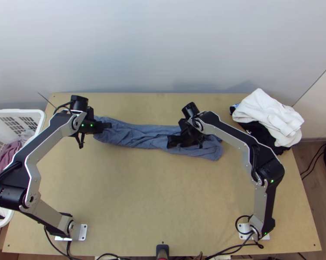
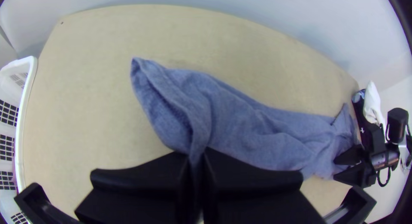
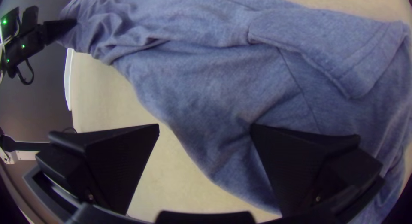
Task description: Fold the t-shirt
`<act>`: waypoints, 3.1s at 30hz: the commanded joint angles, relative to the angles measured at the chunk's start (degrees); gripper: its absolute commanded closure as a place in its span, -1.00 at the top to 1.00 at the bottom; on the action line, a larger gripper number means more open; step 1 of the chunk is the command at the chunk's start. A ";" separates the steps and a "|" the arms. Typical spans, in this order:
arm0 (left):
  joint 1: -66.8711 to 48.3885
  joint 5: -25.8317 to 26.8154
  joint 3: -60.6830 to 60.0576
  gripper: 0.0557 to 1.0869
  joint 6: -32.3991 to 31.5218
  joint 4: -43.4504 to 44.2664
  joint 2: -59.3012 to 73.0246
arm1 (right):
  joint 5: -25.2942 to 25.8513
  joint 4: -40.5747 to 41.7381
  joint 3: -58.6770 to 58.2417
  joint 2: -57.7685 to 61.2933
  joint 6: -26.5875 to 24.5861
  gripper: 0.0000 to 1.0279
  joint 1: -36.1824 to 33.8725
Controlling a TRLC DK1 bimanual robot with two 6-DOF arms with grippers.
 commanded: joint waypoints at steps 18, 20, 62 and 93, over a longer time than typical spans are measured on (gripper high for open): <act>13.41 2.63 0.84 -0.92 2.65 -1.36 -1.81 | -3.15 -10.26 12.06 -15.80 1.86 0.93 -8.83; 15.69 3.16 0.66 -0.92 3.70 -1.36 -1.81 | -3.24 -10.87 11.71 -16.94 1.94 0.93 -9.71; -25.79 7.90 24.75 -0.92 -7.28 -5.93 10.32 | -3.24 -8.67 -13.43 -31.88 2.65 0.93 -17.97; -27.90 7.90 43.20 0.92 -8.86 -18.23 15.68 | 8.45 -0.06 -4.99 -31.36 -6.84 0.93 -9.01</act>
